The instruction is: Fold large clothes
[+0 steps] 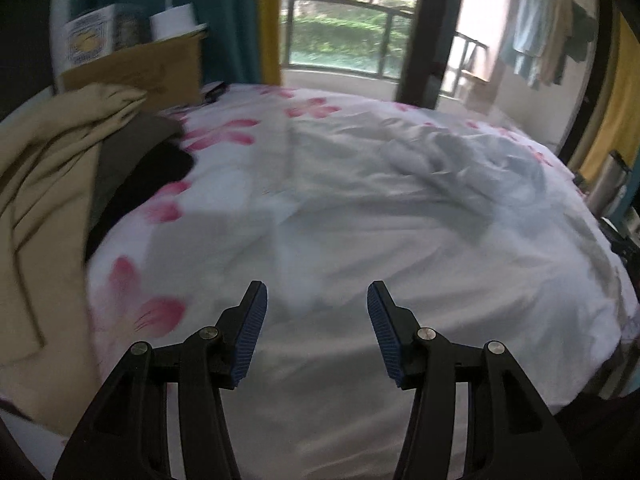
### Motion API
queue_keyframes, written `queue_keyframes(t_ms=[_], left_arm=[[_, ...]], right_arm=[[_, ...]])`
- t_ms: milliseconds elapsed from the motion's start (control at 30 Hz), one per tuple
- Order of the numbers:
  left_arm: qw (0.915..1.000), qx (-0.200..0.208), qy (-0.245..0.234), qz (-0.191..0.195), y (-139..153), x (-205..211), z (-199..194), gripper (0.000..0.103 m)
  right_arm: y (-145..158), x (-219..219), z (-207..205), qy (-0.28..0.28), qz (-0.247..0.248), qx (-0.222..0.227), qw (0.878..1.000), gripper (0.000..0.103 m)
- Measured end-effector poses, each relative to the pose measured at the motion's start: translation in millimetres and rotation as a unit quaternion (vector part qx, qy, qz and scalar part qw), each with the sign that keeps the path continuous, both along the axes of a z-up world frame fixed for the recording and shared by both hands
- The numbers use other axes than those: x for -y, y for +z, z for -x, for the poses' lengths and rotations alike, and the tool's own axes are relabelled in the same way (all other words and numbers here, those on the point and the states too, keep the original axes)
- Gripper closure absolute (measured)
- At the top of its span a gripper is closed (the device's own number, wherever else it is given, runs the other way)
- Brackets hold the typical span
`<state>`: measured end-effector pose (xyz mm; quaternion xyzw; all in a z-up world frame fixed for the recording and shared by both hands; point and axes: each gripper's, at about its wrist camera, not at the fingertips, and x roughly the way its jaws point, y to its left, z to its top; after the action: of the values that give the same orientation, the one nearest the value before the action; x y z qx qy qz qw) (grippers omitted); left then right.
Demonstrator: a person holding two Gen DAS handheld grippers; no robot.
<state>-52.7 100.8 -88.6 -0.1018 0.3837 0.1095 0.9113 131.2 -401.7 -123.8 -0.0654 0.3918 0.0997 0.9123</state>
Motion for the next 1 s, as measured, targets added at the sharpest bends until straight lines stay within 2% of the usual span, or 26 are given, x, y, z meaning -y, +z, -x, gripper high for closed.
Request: queue_keyframes(t_ms=[200,367,500,567,767,833,867,900,933,967,1000], left_arm=[[0.9997,-0.020,0.013,-0.003,-12,-10,18,0.045],[0.9977,-0.022,0.026,-0.059,-10,-6,34,0.043],[0.9966,-0.043,0.047,-0.054,-19,-15,42,0.039],[0.9962,-0.042,0.047,-0.059,-19,-15,45,0.036],[0.9967,-0.039,0.040,-0.059,-20,-15,54,0.036],[0.9967,-0.034,0.039,-0.062,-20,-13,56,0.036],[0.9969,-0.034,0.035,-0.062,-20,-13,54,0.040],[0.9975,-0.031,0.024,-0.059,-19,-12,55,0.057],[0.9976,-0.031,0.018,-0.060,-19,-11,55,0.068],[0.9974,-0.032,0.009,-0.063,-17,-9,55,0.087],[0.9974,-0.033,0.006,-0.064,-17,-9,55,0.097]], right_arm=[[-16,38,4,-0.046,0.004,-0.023,0.999,0.037],[-33,46,9,-0.057,0.007,-0.050,0.997,0.037],[-35,49,18,-0.054,0.003,-0.043,0.998,0.037],[-34,50,21,-0.052,-0.002,-0.044,0.998,0.037],[-33,38,31,-0.013,-0.005,-0.049,0.999,0.037],[-33,33,36,-0.003,0.002,-0.051,0.999,0.040],[-33,32,37,-0.001,0.002,-0.051,0.999,0.048],[-33,32,38,0.001,0.000,-0.051,0.999,0.057],[-32,34,40,0.000,-0.002,-0.052,0.999,0.060],[-32,36,40,-0.002,-0.003,-0.054,0.999,0.062],[-31,37,41,-0.003,-0.006,-0.055,0.998,0.066]])
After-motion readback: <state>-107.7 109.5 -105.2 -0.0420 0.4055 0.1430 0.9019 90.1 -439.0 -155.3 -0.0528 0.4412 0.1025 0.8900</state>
